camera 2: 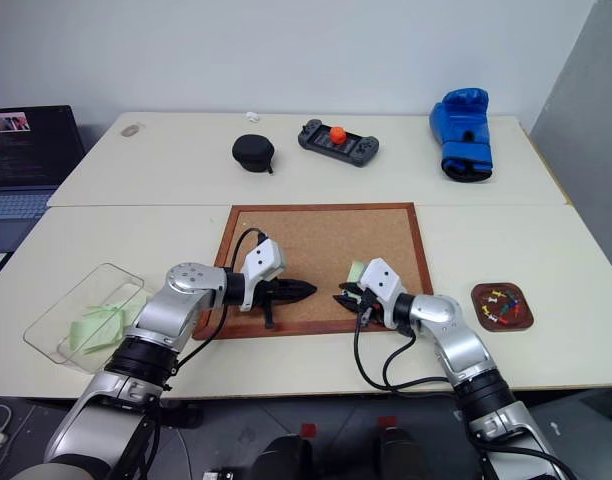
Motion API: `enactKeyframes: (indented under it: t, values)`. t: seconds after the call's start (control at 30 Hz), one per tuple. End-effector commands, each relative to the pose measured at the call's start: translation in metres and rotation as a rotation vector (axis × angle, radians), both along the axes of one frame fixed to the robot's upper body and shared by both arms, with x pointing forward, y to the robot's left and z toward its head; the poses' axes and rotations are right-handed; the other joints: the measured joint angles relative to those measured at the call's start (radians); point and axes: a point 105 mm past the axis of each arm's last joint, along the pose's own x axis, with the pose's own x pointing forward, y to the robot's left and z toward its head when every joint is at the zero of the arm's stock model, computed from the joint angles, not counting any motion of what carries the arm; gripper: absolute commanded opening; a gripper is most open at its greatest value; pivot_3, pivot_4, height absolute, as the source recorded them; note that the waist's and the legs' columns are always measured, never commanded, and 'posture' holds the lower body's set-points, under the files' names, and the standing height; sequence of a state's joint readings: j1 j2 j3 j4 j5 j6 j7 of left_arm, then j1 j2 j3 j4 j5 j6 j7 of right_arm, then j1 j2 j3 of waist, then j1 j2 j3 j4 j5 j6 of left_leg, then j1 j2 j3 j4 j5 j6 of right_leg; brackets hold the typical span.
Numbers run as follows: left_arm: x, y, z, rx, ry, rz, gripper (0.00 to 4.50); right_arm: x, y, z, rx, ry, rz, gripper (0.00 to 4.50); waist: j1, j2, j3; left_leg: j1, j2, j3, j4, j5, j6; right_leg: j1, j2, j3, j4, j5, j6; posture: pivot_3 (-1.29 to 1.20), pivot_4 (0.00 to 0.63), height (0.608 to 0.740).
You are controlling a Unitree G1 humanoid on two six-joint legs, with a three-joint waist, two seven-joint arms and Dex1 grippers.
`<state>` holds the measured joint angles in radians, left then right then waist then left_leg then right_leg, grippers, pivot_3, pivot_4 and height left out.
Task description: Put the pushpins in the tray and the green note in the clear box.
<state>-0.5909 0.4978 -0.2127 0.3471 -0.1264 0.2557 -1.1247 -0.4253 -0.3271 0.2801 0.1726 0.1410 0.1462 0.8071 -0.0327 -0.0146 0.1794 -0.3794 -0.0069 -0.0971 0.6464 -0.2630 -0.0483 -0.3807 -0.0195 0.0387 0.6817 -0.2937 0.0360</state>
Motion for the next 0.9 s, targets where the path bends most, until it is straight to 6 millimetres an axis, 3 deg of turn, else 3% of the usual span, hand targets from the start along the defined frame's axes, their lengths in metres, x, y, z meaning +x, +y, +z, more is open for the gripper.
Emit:
enactKeyframes:
  t: [0.03, 0.2, 0.57, 0.9]
  values:
    - [-0.004, 0.002, -0.008, 0.035, 0.016, 0.0, 0.0, 0.002, -0.002, 0.004, 0.045, 0.029, -0.02, 0.07, 0.0, 0.0, 0.0, 0.0, 0.0, 0.0, 0.0, 0.0, 0.0, 0.0, 0.0, 0.0, 0.0, 0.0, 0.0, 0.0, 0.15, 0.74]
    - [-0.004, 0.0, -0.008, 0.033, 0.016, -0.005, 0.0, 0.004, -0.006, -0.001, 0.023, 0.043, -0.031, 0.01, 0.0, 0.0, 0.0, 0.0, 0.0, 0.0, 0.0, 0.0, 0.0, 0.0, 0.0, 0.0, 0.0, 0.0, 0.0, 0.0, 0.15, 0.74]
    - [-0.008, -0.001, -0.011, 0.03, 0.022, -0.008, 0.0, -0.002, -0.001, 0.048, 0.063, -0.083, 0.024, 0.01, 0.001, 0.0, 0.0, -0.003, 0.0, -0.001, 0.0, 0.0, 0.0, -0.004, -0.001, 0.001, 0.0, 0.0, 0.0, 0.0, 0.15, 0.74]
    - [-0.006, -0.004, -0.012, 0.023, 0.019, 0.001, 0.0, -0.003, -0.001, 0.063, 0.064, -0.114, 0.03, 0.01, 0.001, 0.0, 0.0, -0.003, 0.0, -0.001, 0.0, 0.0, 0.0, -0.004, -0.001, 0.001, 0.0, 0.0, 0.0, 0.0, 0.15, 0.74]
